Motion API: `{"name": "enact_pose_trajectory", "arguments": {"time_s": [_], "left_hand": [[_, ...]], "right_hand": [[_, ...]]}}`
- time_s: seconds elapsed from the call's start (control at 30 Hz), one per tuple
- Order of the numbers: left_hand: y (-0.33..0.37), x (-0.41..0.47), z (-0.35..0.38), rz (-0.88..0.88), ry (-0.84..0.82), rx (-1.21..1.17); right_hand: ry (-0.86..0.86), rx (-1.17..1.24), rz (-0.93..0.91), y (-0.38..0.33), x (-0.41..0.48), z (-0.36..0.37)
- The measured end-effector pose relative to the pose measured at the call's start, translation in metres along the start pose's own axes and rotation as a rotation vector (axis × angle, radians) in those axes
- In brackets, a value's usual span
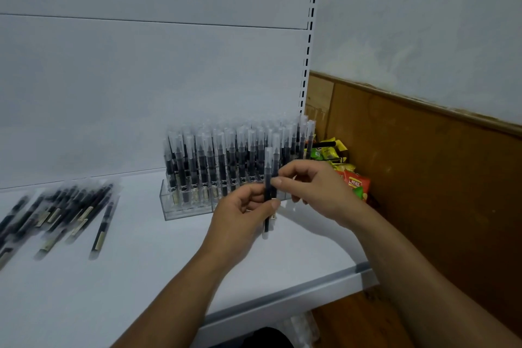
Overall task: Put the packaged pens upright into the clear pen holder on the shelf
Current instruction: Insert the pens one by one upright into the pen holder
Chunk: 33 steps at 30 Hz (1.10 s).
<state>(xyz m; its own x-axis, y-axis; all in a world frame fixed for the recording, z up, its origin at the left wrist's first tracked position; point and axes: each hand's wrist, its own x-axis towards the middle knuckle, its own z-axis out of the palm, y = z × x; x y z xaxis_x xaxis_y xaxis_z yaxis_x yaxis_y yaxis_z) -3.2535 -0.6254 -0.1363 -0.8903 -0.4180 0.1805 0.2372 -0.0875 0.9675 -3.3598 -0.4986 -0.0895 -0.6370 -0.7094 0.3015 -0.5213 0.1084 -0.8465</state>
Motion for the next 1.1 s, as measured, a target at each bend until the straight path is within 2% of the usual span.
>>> {"name": "enact_pose_trajectory", "arguments": {"time_s": [0.1,0.2,0.3,0.67,0.8,1.0,1.1], "left_hand": [[0.0,0.001,0.001,-0.001,0.036,-0.009],[-0.002,0.001,0.0,-0.028,0.039,-0.031],[-0.002,0.001,-0.001,-0.035,0.037,-0.028],[-0.003,0.002,-0.001,-0.039,0.026,-0.026],[-0.005,0.003,-0.001,-0.03,0.028,-0.012],[-0.005,0.002,-0.001,-0.026,0.031,-0.003],[-0.005,0.002,-0.001,-0.016,0.036,0.013]], "right_hand": [[0.098,0.054,-0.008,-0.004,0.004,-0.012],[0.397,0.169,-0.025,-0.008,0.015,-0.031],[0.536,0.032,-0.048,-0.002,0.028,-0.04],[0.447,-0.361,-0.003,0.024,0.048,-0.029],[0.306,-0.526,0.08,0.033,0.048,-0.024],[0.201,-0.625,0.168,0.03,0.044,-0.024],[0.269,-0.637,0.115,0.024,0.03,-0.023]]}}
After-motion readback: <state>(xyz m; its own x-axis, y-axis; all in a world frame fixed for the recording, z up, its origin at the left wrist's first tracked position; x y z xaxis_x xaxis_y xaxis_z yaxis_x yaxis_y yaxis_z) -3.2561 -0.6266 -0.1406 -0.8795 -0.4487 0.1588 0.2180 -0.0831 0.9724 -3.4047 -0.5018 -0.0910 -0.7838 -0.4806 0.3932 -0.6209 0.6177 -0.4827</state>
